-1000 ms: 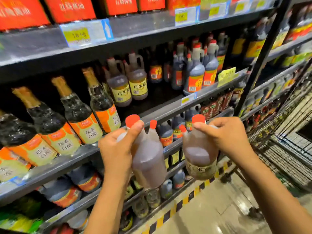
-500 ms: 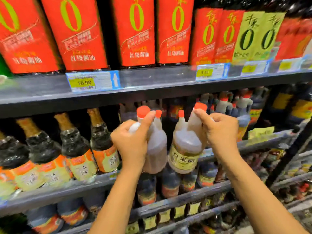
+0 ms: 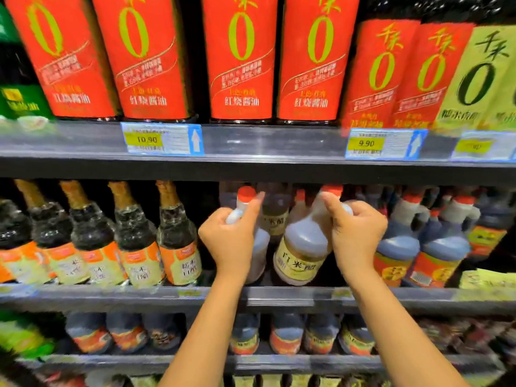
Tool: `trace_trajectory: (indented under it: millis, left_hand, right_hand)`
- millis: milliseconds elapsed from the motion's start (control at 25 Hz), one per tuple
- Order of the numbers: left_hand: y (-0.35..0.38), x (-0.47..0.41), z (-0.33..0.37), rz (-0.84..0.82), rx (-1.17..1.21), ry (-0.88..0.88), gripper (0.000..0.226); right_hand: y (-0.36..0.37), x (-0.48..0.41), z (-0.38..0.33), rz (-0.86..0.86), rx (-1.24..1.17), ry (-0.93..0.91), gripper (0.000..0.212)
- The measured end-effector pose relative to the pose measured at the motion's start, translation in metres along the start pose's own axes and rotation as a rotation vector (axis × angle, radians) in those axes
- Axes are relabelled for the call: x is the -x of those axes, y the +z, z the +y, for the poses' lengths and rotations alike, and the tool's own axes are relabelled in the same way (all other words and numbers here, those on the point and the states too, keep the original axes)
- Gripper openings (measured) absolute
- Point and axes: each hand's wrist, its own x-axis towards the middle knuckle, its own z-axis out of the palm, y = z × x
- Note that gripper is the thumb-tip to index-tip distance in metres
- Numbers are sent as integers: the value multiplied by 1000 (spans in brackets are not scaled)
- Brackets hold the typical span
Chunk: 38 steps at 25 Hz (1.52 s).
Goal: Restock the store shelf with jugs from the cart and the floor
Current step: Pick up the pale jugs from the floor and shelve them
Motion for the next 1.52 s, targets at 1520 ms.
trace_trajectory:
  millis: [1520]
  left_hand:
    - [-54,9,-88,-795,-356,-198,75]
  right_hand:
    - [0,46,77,-498,289,307,72]
